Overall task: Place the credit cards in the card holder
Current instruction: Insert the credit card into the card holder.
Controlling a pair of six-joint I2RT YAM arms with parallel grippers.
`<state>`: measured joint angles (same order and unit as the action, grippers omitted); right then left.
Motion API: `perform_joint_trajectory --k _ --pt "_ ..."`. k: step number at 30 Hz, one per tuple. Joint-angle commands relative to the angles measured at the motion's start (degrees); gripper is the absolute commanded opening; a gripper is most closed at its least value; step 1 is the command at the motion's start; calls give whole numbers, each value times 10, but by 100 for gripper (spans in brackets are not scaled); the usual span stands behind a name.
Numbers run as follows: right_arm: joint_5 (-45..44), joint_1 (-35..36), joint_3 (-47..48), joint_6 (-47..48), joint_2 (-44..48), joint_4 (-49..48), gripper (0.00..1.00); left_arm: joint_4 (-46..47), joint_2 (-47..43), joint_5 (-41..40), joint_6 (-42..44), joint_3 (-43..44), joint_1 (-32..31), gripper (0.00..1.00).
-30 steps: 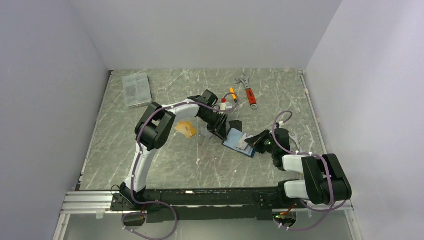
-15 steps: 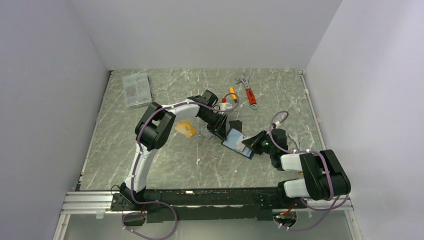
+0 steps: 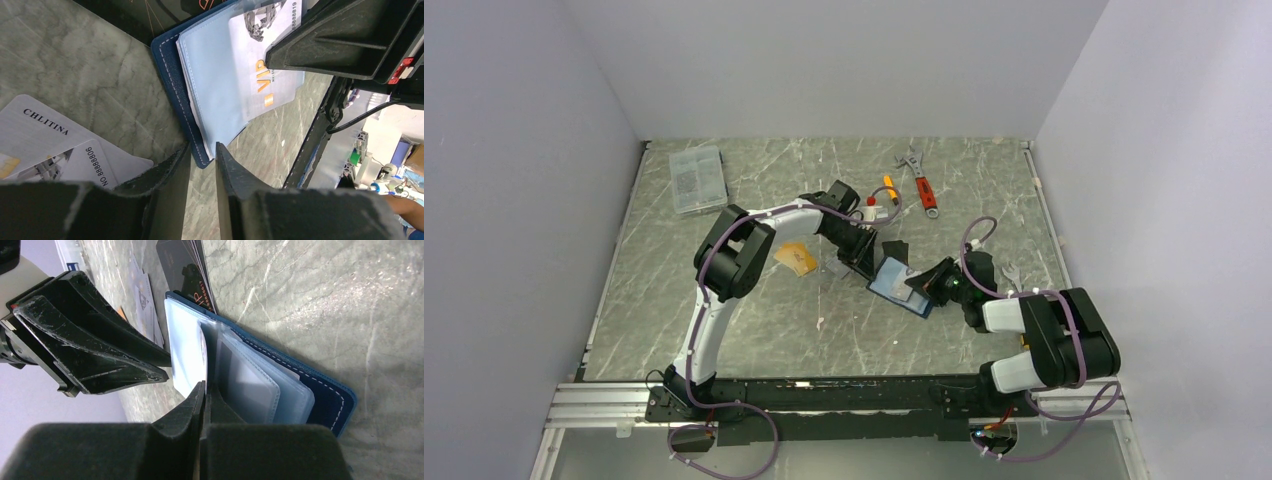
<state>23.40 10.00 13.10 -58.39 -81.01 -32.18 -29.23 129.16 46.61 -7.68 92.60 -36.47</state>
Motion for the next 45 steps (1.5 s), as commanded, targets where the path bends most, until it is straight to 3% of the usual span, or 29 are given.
perform_joint_trajectory --k 1,5,8,12,16,19,20,26,30,33,38,40,45 --pt "-21 4 1 8 -19 46 0 15 -15 2 -4 -15 -13 29" --pt "-40 3 3 11 -9 65 9 31 -15 18 -18 -22 -15 25" --pt "-50 3 6 17 4 89 22 38 -12 27 -26 -24 -16 24" --pt "-59 4 10 26 10 116 33 47 -15 34 -33 -28 -20 22" --pt "-76 4 39 56 31 198 42 51 -22 38 -34 -30 -21 21" --pt "-97 9 65 82 49 272 71 53 -28 39 -33 -33 -21 20" --pt "-104 13 72 88 53 293 75 57 -30 41 -34 -34 -20 20" --pt "-131 49 104 100 55 353 78 75 -29 59 -51 -35 -20 19" --pt "-103 64 116 103 33 337 86 106 -32 83 -82 -54 -14 20" --pt "-77 75 136 112 15 329 87 170 -44 108 -129 -86 -7 20" --pt "-73 109 190 137 -24 359 88 193 -65 114 -142 -102 -4 20" --pt "-81 127 204 144 -26 374 98 203 -64 119 -149 -105 -4 20" --pt "-104 150 241 163 -11 433 100 254 -63 133 -181 -130 -3 19"
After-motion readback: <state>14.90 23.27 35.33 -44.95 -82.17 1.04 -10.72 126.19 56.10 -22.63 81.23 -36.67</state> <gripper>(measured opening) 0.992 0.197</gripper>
